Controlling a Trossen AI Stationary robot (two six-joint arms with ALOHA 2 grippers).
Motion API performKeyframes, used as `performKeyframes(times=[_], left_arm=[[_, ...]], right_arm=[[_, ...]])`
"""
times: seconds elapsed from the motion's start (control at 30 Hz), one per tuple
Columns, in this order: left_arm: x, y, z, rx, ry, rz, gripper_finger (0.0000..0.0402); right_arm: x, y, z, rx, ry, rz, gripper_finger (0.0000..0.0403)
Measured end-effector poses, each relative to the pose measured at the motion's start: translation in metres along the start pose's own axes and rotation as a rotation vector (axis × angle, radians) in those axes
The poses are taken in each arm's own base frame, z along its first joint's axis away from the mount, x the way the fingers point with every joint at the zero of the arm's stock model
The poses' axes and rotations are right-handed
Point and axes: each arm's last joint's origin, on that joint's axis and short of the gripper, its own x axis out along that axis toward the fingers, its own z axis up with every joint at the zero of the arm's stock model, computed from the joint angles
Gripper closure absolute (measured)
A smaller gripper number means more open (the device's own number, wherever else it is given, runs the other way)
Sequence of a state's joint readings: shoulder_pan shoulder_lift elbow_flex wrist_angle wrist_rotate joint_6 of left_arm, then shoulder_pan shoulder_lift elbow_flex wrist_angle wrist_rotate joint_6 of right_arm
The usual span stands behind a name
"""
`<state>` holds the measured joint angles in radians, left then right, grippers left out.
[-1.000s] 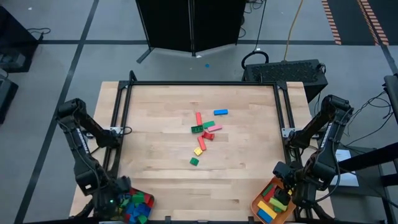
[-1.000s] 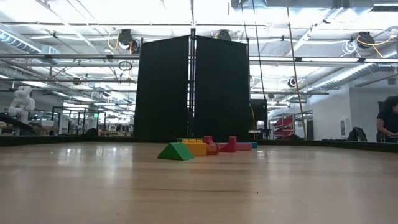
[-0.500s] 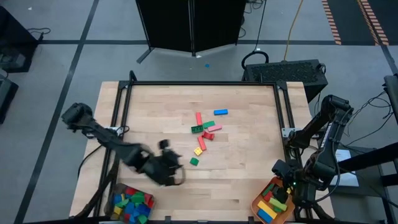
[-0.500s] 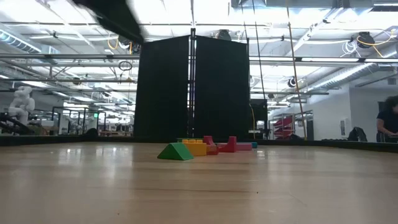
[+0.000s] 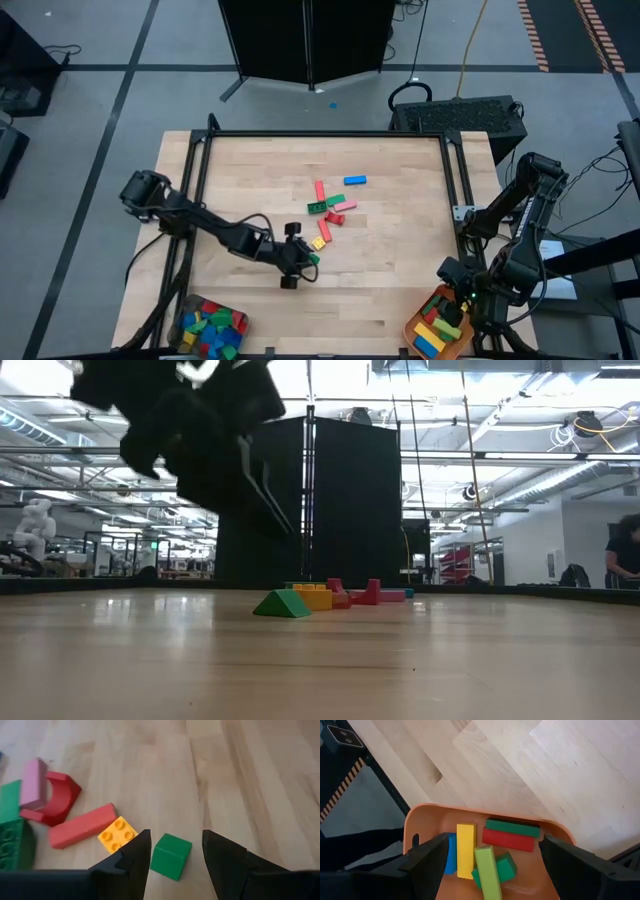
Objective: Sort blocks by size
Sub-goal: Put the green triangular block into the black bin
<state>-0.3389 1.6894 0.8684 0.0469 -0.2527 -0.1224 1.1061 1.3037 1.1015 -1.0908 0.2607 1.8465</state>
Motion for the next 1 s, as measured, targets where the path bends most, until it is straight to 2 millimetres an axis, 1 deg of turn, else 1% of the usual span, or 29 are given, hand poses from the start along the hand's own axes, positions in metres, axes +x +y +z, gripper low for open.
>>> performKeyframes(times=[0.13, 0.3, 0.47, 0.53, 0.63, 0.73, 0.9, 1.0], left_arm=[[0.004, 0.005, -0.012, 0.021, -0.056, -0.083, 0.0224], [0.008, 0.016, -0.027, 0.049, -0.074, -0.096, 0.0224], [0.015, 0.027, -0.038, 0.053, -0.095, -0.099, 0.0224], [0.020, 0.031, -0.038, 0.045, -0.123, -0.124, 0.0224], [0.026, 0.031, -0.039, 0.040, -0.136, -0.207, 0.0224], [0.031, 0.030, -0.044, 0.047, -0.119, -0.216, 0.0224], [0.040, 0.029, -0.052, 0.109, -0.090, -0.236, 0.0224], [0.044, 0.028, -0.056, 0.105, -0.083, -0.237, 0.0224]], right_arm=[[0.000, 0.000, 0.000, 0.000, 0.000, -0.001, 0.0099], [0.000, 0.000, 0.000, 0.004, 0.000, -0.002, 0.0099], [0.000, -0.001, 0.000, 0.044, -0.003, -0.013, 0.0099], [0.000, -0.001, 0.000, 0.050, -0.003, -0.012, 0.0099], [0.000, -0.001, 0.000, 0.070, -0.003, -0.013, 0.0099], [0.000, -0.001, 0.000, 0.086, -0.003, -0.013, 0.0099], [0.000, -0.001, 0.000, 0.097, -0.003, -0.013, 0.0099], [0.000, -0.001, 0.000, 0.103, -0.003, -0.013, 0.0099]])
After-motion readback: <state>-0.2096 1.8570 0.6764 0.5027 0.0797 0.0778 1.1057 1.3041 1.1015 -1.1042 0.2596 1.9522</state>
